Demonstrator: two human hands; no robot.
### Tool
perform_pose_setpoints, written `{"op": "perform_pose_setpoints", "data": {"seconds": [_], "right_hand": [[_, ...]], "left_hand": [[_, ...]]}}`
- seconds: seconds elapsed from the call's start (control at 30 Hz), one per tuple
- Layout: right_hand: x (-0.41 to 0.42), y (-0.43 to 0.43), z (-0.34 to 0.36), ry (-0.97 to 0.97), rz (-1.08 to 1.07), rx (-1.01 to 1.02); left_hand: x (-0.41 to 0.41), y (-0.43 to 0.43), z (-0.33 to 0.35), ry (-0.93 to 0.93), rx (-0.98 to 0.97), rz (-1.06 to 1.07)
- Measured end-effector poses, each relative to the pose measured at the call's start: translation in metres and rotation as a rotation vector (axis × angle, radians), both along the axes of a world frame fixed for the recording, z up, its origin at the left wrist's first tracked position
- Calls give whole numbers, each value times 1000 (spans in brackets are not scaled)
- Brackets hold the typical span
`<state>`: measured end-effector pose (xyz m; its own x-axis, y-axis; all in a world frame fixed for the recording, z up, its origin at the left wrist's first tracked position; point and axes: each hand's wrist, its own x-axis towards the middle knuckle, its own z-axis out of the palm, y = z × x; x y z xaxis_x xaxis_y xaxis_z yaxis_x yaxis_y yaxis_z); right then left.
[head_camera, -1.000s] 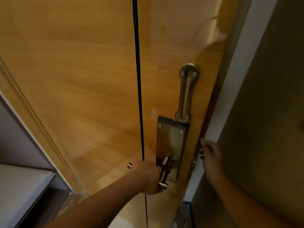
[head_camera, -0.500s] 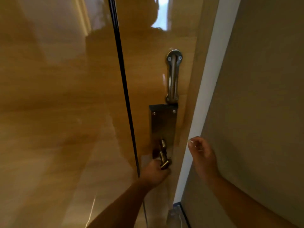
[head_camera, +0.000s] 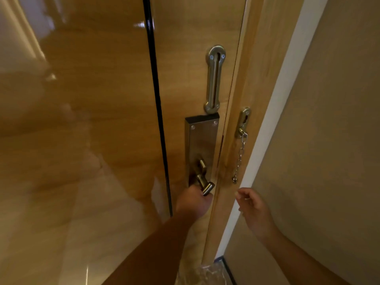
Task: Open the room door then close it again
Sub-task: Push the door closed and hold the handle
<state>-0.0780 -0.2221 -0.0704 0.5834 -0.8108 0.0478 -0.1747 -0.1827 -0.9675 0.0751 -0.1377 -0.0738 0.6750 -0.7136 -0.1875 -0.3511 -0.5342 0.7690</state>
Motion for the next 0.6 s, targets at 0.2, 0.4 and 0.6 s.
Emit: {"op": "perform_pose_setpoints", "data": {"seconds": [0.2, 0.4, 0.6], "right_hand": [[16, -2, 7, -8, -10, 20], [20, 5, 11, 12, 24, 21], [-6, 18, 8, 298, 45, -108]], "left_hand": [[3, -1, 5, 1, -2, 14], [3, -1, 9, 25, 11, 7], [5, -7, 7, -37, 36, 45]]}}
